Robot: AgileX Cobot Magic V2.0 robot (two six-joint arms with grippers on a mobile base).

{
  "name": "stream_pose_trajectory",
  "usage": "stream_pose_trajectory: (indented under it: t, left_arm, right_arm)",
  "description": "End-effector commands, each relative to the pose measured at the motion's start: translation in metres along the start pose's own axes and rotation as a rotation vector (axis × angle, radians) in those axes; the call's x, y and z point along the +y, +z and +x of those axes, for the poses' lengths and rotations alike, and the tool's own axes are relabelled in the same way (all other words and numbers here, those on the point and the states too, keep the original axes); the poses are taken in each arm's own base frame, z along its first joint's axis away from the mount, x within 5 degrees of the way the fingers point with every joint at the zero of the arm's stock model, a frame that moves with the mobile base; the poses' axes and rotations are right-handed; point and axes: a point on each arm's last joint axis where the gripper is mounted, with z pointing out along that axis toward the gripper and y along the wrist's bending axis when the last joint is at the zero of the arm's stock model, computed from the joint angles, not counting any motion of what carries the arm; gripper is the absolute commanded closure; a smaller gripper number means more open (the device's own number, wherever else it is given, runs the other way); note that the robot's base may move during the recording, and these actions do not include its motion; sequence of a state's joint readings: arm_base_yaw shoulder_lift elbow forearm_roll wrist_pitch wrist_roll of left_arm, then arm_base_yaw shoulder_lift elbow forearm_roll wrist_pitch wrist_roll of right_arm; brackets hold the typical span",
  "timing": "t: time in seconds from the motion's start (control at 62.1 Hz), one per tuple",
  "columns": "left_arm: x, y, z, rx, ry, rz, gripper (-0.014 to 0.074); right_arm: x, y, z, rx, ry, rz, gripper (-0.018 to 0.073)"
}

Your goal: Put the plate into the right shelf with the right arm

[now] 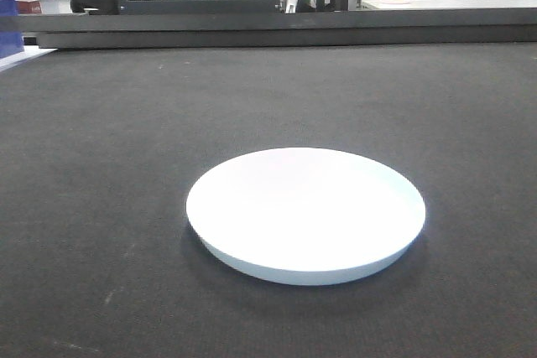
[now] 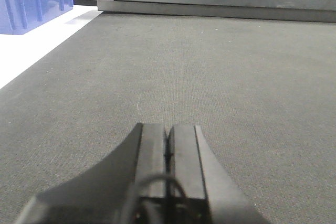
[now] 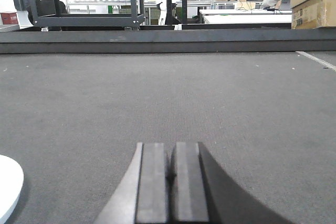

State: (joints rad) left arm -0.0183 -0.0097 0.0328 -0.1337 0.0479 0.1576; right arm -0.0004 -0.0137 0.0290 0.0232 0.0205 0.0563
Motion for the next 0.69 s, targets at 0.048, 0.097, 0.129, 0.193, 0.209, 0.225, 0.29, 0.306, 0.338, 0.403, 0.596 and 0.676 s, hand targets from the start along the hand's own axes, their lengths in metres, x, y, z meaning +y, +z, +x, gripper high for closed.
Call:
stream_pose_trajectory:
  t: [0.048, 0.097, 0.129, 0.193, 0.209, 0.225, 0.29, 0.306, 0.338, 0.403, 0.596, 0.676]
  left_arm:
    - [0.001, -0.001, -0.005, -0.089, -0.015, -0.012, 0.0724]
    - [0.001, -0.001, -0.005, -0.089, -0.015, -0.012, 0.0724]
    - [0.001, -0.001, -0.005, -0.089, -0.015, -0.012, 0.0724]
    - [0.001, -0.001, -0.005, -0.089, -0.015, -0.012, 0.0724]
    - [0.001, -0.001, -0.005, -0.089, -0.015, -0.012, 0.0724]
    - [0.001, -0.001, -0.005, -0.089, -0.015, -0.012, 0.0724]
    - [0.001, -0.001, -0.005, -0.089, -0.015, -0.012, 0.0724]
    - [0.001, -0.001, -0.005, -0.089, -0.015, -0.012, 0.0724]
    - [0.001, -0.001, -0.005, -0.089, -0.015, -0.012, 0.0724]
    - [0.001, -0.001, -0.005, -0.089, -0.015, -0.012, 0.0724]
    - [0.001, -0.001, -0.005, -0.089, -0.015, -0.012, 0.0724]
    - [0.001, -0.001, -0.005, -0.089, -0.015, -0.012, 0.0724]
  right_arm:
    - [0.001, -0.002, -0.014, -0.119, -0.009, -0.002, 0.0506]
    - [0.001, -0.002, -0.014, -0.119, -0.009, -0.002, 0.0506]
    - [0.001, -0.002, -0.014, -0.119, -0.009, -0.002, 0.0506]
    - [0.001, -0.002, -0.014, -0.119, -0.009, -0.002, 0.0506]
    - [0.001, -0.002, -0.014, -0.119, -0.009, -0.002, 0.0506]
    - [0.001, -0.002, -0.014, -0.119, -0.009, -0.002, 0.0506]
    - [0.001, -0.002, -0.014, -0.119, -0.022, -0.003, 0.0506]
    - [0.001, -0.002, -0.014, -0.119, -0.022, -0.003, 0.0506]
    - [0.001, -0.002, -0.014, -0.120, -0.033, -0.003, 0.0506]
    - [0.001, -0.002, -0.015, -0.126, -0.032, -0.003, 0.0506]
    - [0.002, -0.005, -0.029, -0.286, -0.027, -0.014, 0.0506]
    - [0.003, -0.009, -0.039, -0.401, -0.027, -0.022, 0.0506]
